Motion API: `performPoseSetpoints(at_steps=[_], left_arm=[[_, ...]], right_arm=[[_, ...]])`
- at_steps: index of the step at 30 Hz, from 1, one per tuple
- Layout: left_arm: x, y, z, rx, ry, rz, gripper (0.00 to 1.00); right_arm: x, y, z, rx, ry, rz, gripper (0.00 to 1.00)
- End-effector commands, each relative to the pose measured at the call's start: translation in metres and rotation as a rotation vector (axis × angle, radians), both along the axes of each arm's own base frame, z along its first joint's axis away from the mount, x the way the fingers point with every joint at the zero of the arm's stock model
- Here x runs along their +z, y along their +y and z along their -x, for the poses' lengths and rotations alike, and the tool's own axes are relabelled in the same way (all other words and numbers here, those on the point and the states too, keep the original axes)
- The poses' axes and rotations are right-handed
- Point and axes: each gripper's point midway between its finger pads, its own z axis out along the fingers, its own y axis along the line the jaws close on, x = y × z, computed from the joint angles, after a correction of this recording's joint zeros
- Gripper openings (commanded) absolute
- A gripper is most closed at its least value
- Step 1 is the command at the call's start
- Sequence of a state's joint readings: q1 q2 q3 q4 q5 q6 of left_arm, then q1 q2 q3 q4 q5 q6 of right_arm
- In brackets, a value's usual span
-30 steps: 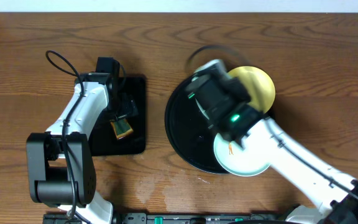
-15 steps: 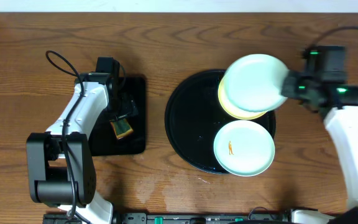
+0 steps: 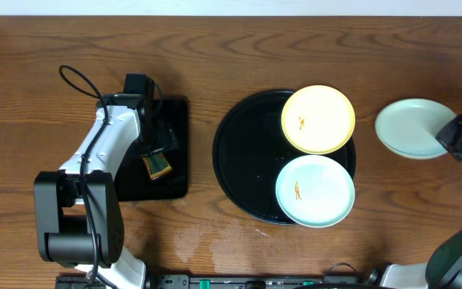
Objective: Clean dirty plates on tray and stack at the side
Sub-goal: 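Lower the plate onto the table at right and release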
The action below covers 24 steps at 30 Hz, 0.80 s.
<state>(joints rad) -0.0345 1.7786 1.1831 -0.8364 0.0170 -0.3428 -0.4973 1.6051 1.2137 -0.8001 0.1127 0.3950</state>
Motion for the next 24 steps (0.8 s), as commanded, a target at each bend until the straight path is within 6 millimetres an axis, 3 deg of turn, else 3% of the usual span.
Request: performPoseSetpoints(at_steps=[1, 4, 11, 13, 15, 20, 22, 24], left_arm=[[-0.001, 0.002, 0.001, 0.004, 0.006, -0.006, 0.90], [-0.001, 0.002, 0.001, 0.005, 0.005, -0.006, 0.90], [-0.001, 0.002, 0.001, 0.005, 0.005, -0.006, 0.90], [-0.001, 0.002, 0.001, 0.004, 0.005, -0.006, 0.90], [-0.001, 0.002, 0.001, 0.004, 0.005, -0.006, 0.90], [-0.001, 0.002, 0.001, 0.004, 0.005, -0.006, 0.90], [-0.001, 0.002, 0.001, 0.005, 0.005, -0.006, 0.90], [-0.001, 0.002, 0.001, 0.005, 0.005, -0.006, 0.90]], right_arm=[[-0.007, -0.032, 0.019, -0.127, 0.081, 0.098, 0.01], [-0.020, -0.042, 0.026, -0.152, 0.144, 0.120, 0.01], [-0.063, -0.037, 0.033, -0.136, 0.257, 0.051, 0.02], [-0.068, -0.036, 0.036, -0.136, 0.279, 0.045, 0.22], [-0.066, -0.036, 0.038, -0.137, 0.285, 0.049, 0.27], [-0.042, -0.031, 0.039, -0.152, 0.228, 0.050, 0.29], [-0.028, -0.017, 0.024, -0.099, 0.137, -0.003, 0.31], [-0.008, 0.019, -0.008, 0.102, -0.020, -0.113, 0.32]])
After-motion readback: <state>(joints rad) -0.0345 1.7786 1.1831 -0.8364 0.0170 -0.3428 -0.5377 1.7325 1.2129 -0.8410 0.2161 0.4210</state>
